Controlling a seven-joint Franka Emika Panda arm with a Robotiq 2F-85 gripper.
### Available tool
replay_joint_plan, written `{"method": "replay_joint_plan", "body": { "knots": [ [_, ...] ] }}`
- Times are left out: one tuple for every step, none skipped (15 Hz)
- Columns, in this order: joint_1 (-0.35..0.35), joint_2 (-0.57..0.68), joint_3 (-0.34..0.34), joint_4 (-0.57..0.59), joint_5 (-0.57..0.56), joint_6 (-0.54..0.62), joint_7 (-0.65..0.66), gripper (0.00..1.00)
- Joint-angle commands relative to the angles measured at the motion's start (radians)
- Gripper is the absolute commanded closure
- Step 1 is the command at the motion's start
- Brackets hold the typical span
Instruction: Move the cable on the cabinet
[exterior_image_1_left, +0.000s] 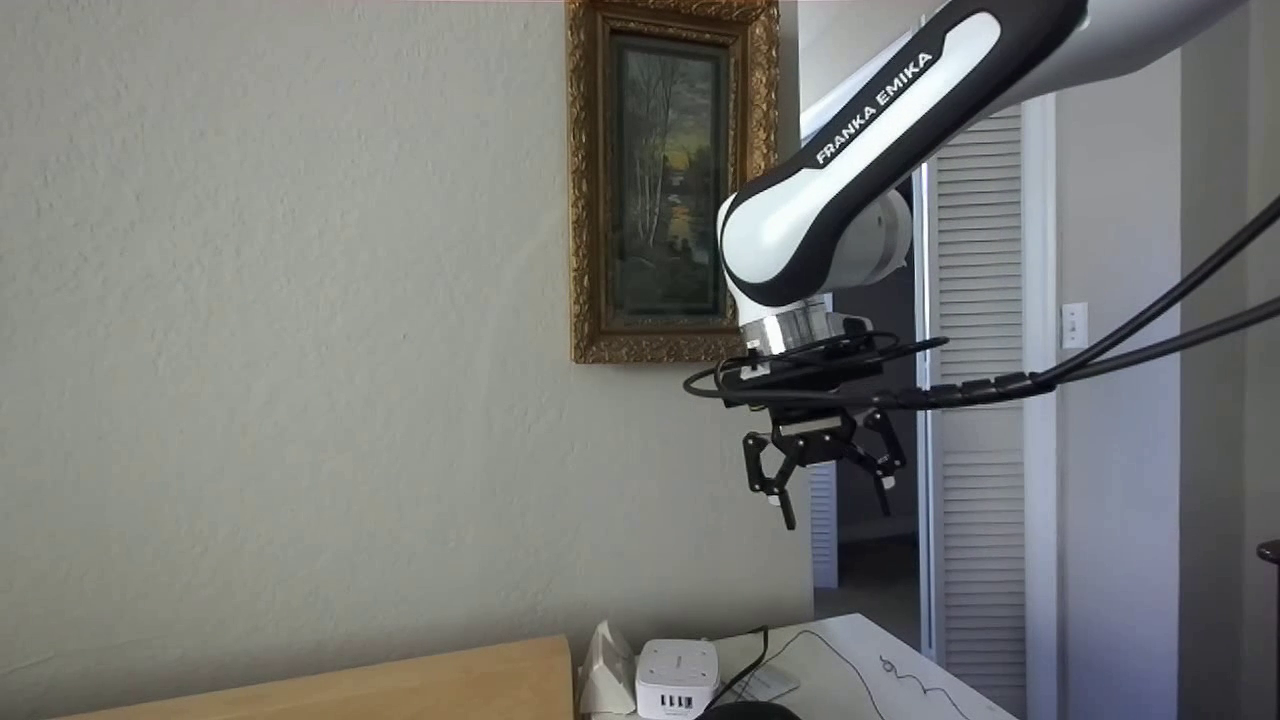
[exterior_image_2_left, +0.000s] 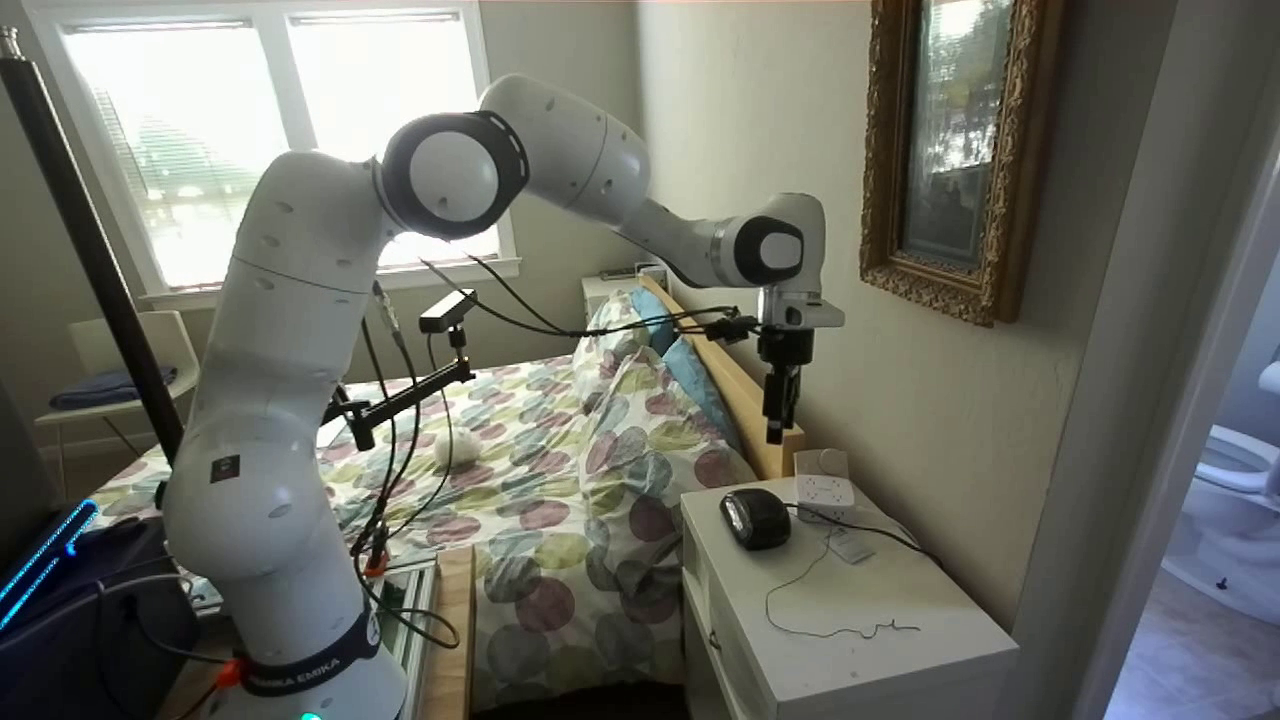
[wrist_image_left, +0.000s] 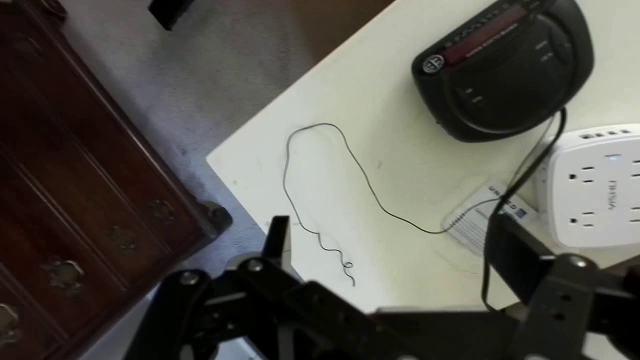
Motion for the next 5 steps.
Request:
{"method": "replay_joint_plan", "body": {
  "knots": [
    [-0.037,-0.001,0.044,0.003,-0.018,-0.012,0.014,0.0],
    [-0.041,0.0,0.049,0.004,-0.017,-0.011,0.013,0.0],
    [-0.043,0.001,0.051,0.005,-0.016,-0.011,0.013,0.0],
    [-0.044,0.001,0.052,0.005,-0.016,-0.011,0.013,0.0],
    [-0.045,0.001,0.053,0.005,-0.016,-0.011,0.012,0.0]
  ]
}}
